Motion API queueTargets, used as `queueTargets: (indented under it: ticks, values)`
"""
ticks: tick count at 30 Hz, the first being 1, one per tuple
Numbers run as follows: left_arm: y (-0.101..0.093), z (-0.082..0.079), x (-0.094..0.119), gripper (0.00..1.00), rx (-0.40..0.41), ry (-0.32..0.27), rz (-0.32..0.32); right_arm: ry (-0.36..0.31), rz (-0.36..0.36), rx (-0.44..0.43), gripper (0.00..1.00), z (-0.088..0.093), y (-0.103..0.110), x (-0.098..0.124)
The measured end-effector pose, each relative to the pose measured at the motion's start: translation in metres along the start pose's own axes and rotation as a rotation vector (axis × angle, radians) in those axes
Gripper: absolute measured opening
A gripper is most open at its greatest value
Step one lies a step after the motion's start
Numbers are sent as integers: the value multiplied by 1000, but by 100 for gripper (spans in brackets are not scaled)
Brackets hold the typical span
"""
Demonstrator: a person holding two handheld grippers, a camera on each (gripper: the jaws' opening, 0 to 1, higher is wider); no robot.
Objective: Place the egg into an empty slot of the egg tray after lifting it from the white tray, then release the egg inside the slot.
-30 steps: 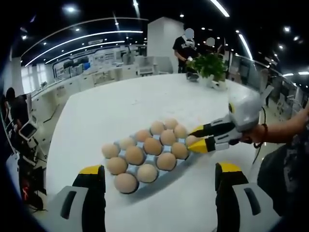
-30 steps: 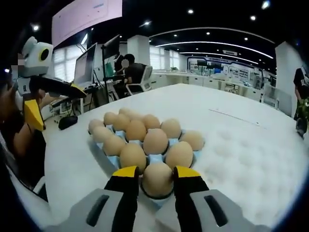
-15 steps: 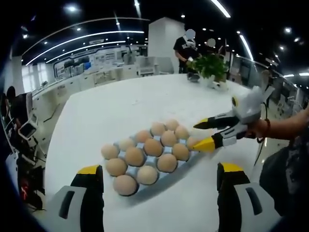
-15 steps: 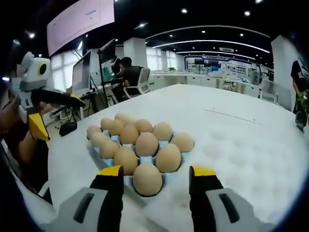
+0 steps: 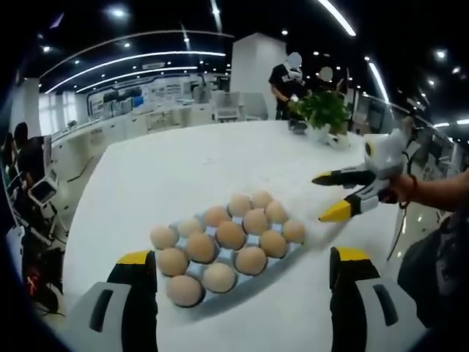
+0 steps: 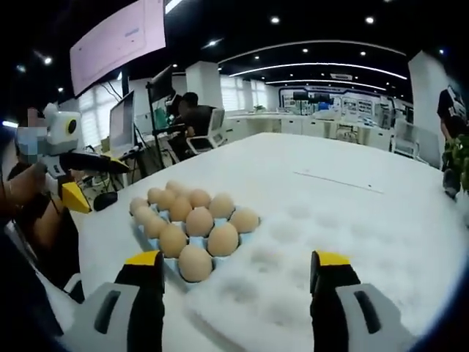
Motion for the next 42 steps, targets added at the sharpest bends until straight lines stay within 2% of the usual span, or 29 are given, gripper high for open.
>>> queueTargets:
  ticks: [9, 21, 30, 42]
  values:
    - [-3, 0, -2, 100, 9, 23, -17, 25, 28, -19, 90, 15, -27, 36]
    - [-18, 4, -2, 100, 17, 57, -21, 68, 46, -26, 92, 35, -43, 73]
    - [-29, 10, 3, 100, 31, 75, -33, 101, 48, -36, 92, 52, -49, 93]
    - [-40, 20, 10, 100, 63, 82, -57, 97, 79, -55, 92, 63, -59, 108]
Point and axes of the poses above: the point that each gripper's makers call its tool centre point, and the gripper's own axes: x roughly backward along the fingers, y roughly to its left, z roughly out of its underside, the point moved 1 cm from there along x, roughly backward along the fingers, and after that the axes turned 9 degrees about y, right-handed, at the moved point
